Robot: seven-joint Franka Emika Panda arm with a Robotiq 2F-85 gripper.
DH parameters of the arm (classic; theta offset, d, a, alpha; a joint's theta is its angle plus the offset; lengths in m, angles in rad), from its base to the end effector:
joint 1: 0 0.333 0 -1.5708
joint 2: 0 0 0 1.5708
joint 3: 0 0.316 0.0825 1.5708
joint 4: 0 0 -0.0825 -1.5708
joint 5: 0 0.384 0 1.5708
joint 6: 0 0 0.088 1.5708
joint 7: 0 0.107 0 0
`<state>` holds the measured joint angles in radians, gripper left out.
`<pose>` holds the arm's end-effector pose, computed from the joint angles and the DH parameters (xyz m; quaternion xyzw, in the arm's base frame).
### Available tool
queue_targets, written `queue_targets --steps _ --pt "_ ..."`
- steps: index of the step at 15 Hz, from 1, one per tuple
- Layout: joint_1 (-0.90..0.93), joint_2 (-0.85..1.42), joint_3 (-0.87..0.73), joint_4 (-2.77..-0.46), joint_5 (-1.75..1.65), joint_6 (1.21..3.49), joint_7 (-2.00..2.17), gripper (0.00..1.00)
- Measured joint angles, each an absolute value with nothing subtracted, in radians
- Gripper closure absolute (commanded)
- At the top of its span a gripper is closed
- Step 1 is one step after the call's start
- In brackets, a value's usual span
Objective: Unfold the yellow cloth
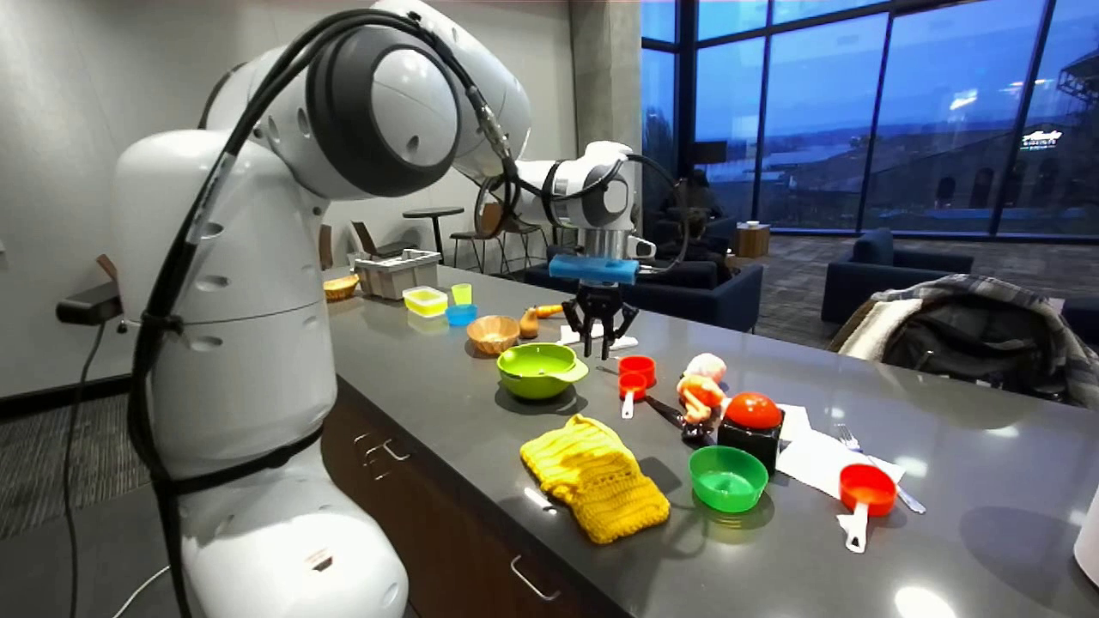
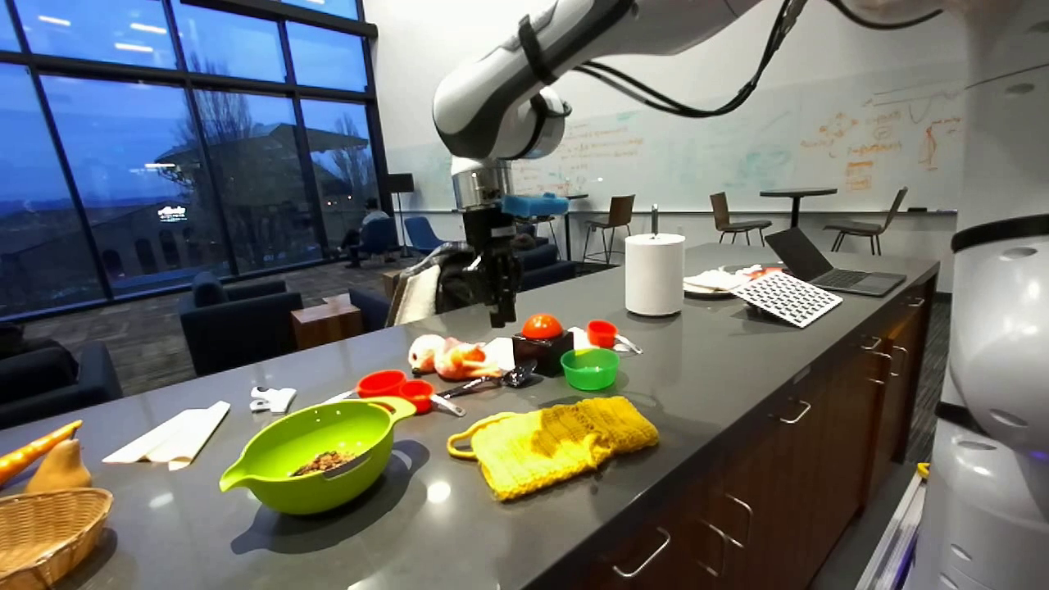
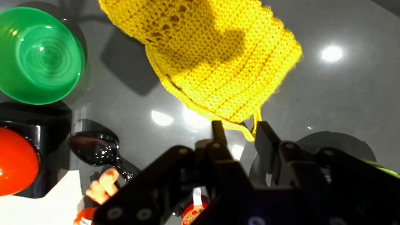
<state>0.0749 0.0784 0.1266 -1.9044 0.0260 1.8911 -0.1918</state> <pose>0.5580 0.1146 0.4492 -0.9805 -0.1906 0.0456 0.0169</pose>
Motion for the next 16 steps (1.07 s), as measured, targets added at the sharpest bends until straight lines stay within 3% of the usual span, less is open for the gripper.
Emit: queue_targets --steps 5,16 --pt "0.075 -0.016 0.121 -1.961 -0.022 1.9 -0.187 0.02" --pt "-0.009 -0.123 0.011 -2.029 -0.061 1.954 -0.018 0.0"
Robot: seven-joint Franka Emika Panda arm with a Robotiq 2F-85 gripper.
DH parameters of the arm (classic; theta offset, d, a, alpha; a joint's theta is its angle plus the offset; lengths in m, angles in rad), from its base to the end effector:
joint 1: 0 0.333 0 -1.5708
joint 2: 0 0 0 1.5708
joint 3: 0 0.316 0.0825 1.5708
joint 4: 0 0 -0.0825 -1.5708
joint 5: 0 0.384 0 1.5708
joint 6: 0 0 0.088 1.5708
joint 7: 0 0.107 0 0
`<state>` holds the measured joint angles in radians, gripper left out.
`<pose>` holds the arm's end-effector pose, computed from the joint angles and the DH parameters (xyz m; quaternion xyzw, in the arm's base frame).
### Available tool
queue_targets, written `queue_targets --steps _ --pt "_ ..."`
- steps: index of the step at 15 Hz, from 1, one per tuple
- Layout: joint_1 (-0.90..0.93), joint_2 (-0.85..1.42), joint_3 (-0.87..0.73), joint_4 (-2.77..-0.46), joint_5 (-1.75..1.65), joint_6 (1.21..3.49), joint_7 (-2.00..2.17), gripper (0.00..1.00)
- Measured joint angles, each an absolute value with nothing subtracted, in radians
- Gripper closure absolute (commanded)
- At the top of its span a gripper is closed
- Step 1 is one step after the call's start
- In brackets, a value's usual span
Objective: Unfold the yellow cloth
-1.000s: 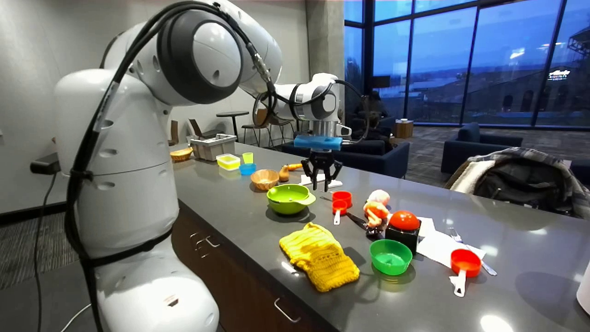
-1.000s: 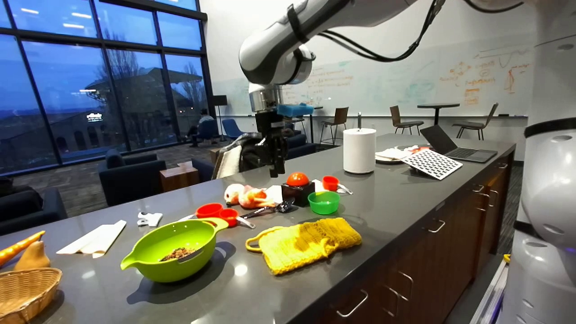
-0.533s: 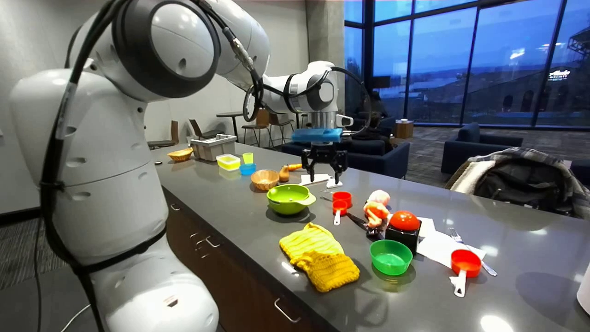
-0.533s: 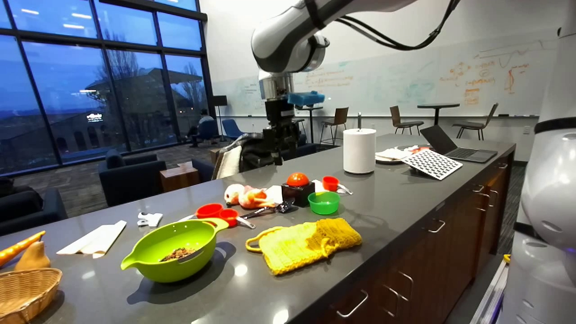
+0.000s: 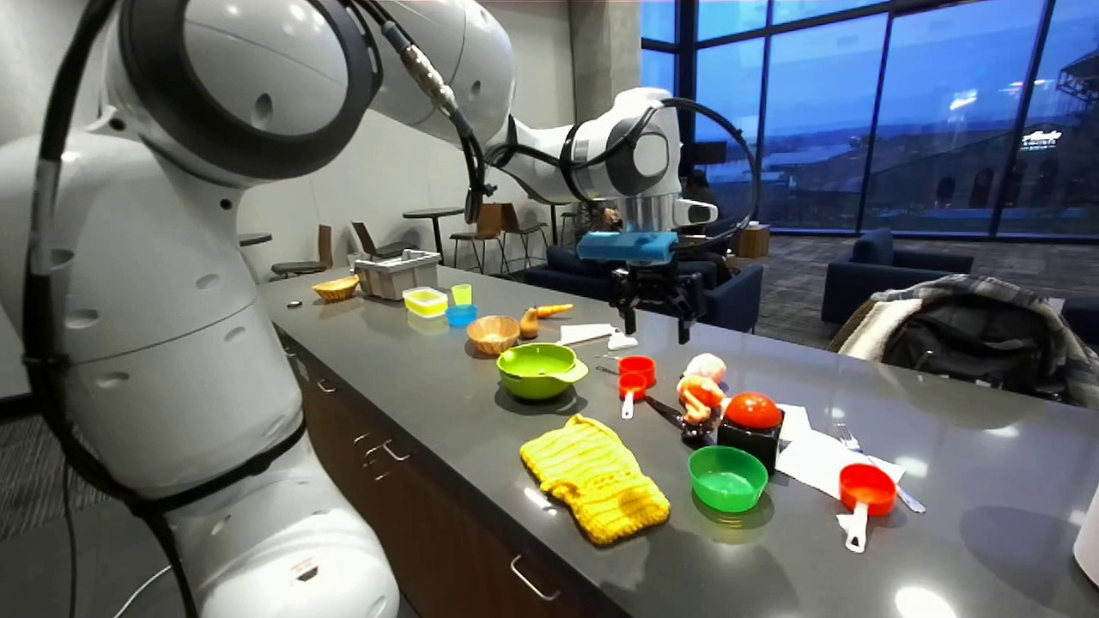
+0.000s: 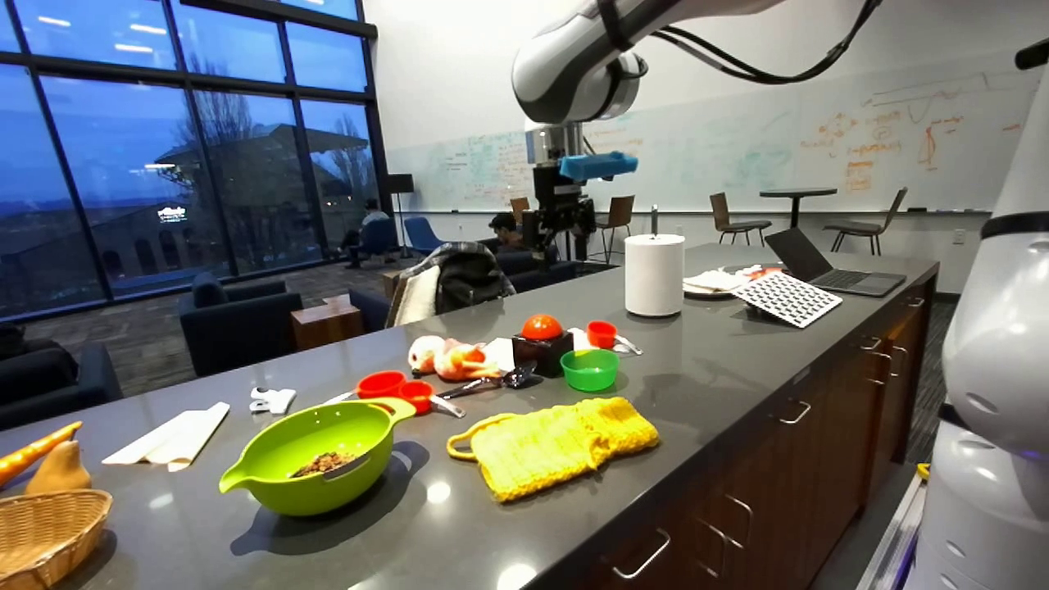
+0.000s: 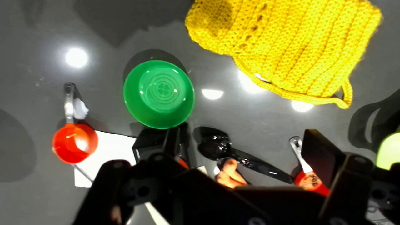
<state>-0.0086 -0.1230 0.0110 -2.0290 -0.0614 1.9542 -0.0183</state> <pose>0.5260 -0.0026 0.5058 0.9991 0.0211 0.0238 0.0296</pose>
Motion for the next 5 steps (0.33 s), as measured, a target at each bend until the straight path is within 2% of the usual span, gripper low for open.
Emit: queue_targets --steps 5 --pt "-0.057 -0.127 -0.03 -2.032 -0.133 1.957 0.049 0.0"
